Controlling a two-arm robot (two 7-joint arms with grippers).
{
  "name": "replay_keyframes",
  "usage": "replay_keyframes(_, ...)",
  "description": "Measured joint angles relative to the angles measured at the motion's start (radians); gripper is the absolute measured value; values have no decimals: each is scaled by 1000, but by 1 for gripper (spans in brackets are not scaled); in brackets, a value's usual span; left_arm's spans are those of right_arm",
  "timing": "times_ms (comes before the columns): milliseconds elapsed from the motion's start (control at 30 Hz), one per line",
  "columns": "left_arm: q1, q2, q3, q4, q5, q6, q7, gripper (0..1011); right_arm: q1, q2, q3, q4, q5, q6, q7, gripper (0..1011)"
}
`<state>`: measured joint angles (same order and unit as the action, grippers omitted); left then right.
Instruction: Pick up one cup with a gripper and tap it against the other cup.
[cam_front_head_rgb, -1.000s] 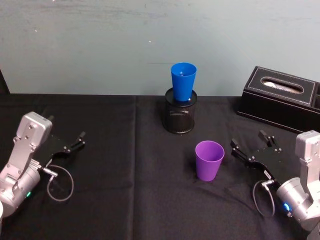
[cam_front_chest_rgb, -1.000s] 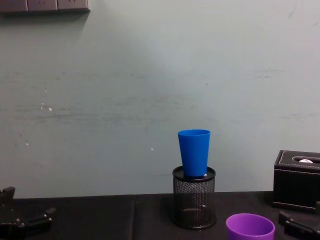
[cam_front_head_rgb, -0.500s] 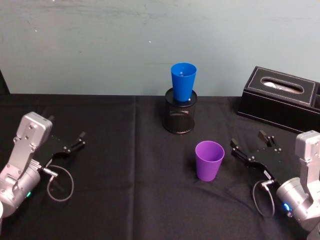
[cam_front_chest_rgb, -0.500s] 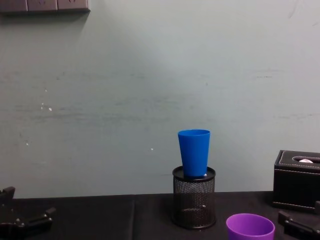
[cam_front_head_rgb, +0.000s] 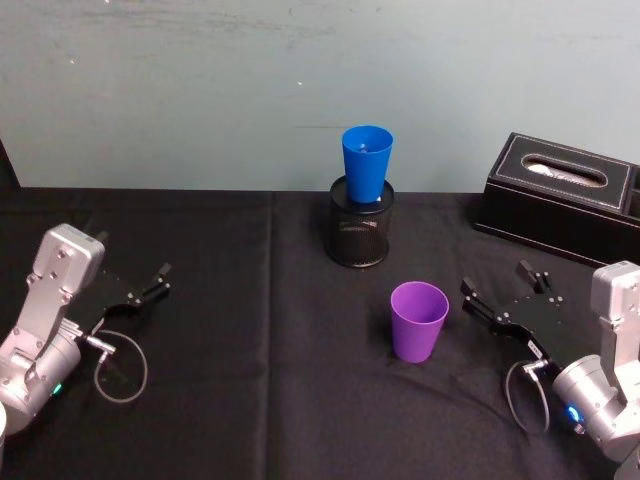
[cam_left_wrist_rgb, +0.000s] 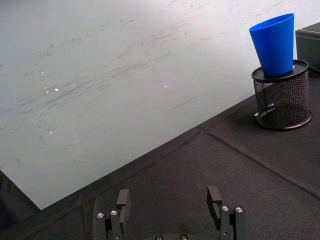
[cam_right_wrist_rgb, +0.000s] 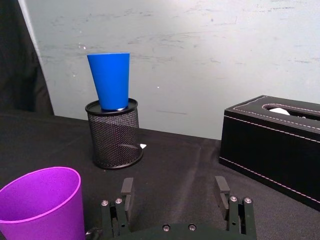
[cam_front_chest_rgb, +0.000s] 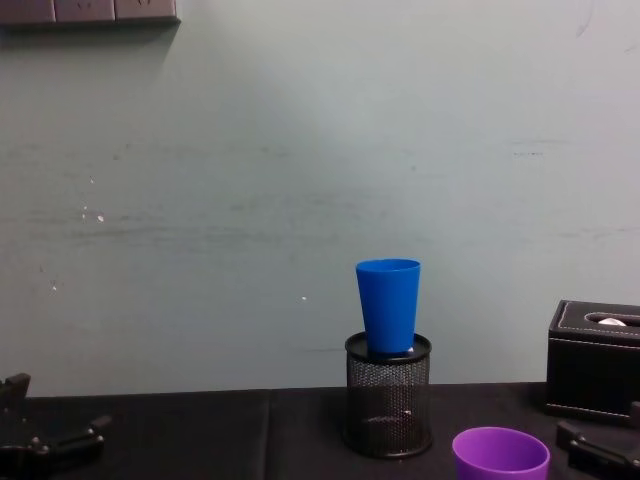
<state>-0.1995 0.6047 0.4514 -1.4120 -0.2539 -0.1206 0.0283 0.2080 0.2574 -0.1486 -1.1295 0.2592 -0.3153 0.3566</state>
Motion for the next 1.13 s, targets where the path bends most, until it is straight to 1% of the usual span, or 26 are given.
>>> replay_keyframes(1133, 0, 0, 0, 0, 0, 0, 0, 1011, 0, 0, 0, 0, 0, 0, 0, 1003)
